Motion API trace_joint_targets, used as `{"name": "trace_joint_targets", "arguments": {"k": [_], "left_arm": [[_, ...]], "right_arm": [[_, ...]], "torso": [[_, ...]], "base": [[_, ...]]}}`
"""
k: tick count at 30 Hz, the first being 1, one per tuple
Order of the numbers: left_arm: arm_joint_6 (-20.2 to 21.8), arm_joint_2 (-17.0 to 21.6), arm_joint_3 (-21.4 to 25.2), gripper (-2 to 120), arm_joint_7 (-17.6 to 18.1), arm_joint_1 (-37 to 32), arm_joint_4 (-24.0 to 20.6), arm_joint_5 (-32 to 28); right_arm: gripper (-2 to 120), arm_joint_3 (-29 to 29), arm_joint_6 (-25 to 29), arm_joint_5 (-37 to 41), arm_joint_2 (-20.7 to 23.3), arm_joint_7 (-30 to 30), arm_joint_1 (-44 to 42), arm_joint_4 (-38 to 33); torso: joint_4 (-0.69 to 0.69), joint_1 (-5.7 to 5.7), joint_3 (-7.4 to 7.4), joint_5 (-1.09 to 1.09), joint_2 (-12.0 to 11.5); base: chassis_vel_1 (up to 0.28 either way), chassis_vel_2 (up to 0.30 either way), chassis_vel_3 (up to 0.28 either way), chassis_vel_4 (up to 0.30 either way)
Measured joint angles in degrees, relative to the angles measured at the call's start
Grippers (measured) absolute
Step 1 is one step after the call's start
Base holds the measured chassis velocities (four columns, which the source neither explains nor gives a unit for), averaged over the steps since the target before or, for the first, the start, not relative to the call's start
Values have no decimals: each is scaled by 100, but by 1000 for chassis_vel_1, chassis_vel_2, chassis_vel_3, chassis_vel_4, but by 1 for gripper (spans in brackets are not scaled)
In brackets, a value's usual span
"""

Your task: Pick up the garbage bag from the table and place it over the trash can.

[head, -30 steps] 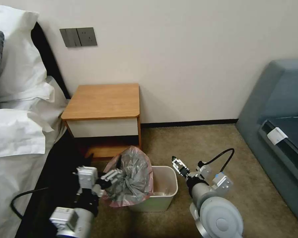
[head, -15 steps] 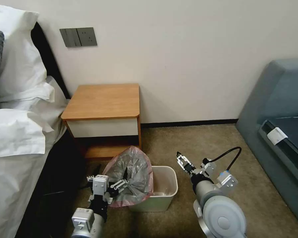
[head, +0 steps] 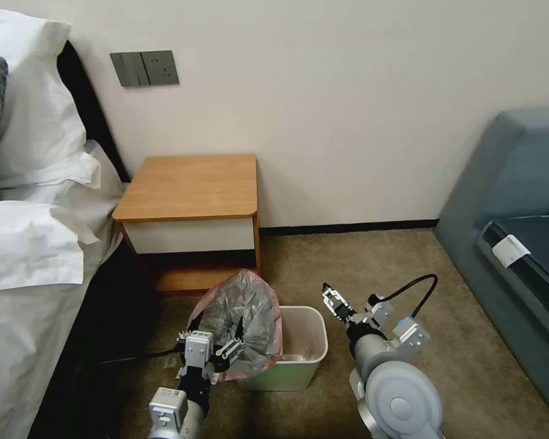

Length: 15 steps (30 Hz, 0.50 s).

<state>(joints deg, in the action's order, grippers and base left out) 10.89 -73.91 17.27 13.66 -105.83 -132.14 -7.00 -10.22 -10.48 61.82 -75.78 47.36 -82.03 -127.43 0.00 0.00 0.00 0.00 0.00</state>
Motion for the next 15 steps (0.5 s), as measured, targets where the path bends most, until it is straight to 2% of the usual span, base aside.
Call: {"name": "trace_joint_targets", "arguments": {"k": [6, 15], "left_arm": [[131, 73, 42, 86, 193, 92, 138, -245], [190, 101, 92, 85, 226, 223, 258, -405]], "right_arm": [[100, -49, 92, -65, -1, -17, -1, 8], [100, -95, 99, -102, -2, -23, -28, 32]], "torso": [[0, 0, 0, 0, 0], [0, 0, 0, 0, 0]], "base": [[0, 0, 0, 0], [0, 0, 0, 0]]}}
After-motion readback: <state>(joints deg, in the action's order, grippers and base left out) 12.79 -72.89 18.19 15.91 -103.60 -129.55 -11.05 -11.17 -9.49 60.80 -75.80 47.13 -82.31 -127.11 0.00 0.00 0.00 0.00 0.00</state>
